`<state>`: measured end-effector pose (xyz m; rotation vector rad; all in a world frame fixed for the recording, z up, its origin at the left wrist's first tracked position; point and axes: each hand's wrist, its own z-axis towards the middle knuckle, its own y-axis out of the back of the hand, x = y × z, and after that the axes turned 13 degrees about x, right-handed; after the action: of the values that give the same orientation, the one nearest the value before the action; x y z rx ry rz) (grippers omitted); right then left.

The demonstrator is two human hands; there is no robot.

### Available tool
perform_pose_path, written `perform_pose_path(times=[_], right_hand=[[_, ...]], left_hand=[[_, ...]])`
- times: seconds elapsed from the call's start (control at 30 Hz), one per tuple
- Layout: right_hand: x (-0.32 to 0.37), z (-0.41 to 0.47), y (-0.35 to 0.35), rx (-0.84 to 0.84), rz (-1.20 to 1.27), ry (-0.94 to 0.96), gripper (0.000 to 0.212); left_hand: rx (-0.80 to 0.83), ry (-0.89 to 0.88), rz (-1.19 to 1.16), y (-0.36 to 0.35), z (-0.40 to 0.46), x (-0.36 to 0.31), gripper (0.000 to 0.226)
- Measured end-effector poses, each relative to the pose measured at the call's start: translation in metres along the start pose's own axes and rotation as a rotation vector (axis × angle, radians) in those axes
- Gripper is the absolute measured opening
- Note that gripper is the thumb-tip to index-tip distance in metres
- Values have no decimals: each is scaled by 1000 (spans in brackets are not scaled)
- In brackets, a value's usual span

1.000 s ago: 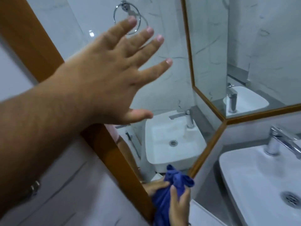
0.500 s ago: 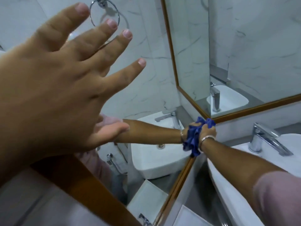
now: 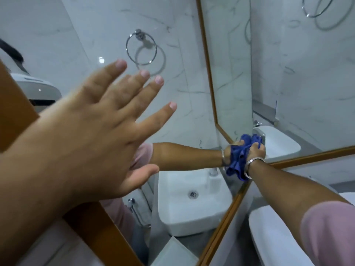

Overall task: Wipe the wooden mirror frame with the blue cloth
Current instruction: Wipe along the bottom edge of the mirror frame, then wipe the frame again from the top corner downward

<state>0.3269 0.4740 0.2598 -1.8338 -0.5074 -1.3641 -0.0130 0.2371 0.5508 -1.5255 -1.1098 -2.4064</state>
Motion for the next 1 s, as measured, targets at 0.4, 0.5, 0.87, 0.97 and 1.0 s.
perform_pose_path(times=[0.4,0.5,0.87,0.97,1.0], right_hand=[[218,-3,-79,119,-103,384,35],[273,-7,-100,139,-127,439,36],[476,-25,-172,195,-100,728,33],[519,-23,-186,230,-96,786,31],[527,-23,-188,233,-85,797,31]], left_hand=[[6,330,321,84,14,94,89],[-6,459,335,103,23,122,95],[-165,706,332,136,44,196,96],[-204,709,352,127,48,204,95],[-211,714,357,125,49,206,95]])
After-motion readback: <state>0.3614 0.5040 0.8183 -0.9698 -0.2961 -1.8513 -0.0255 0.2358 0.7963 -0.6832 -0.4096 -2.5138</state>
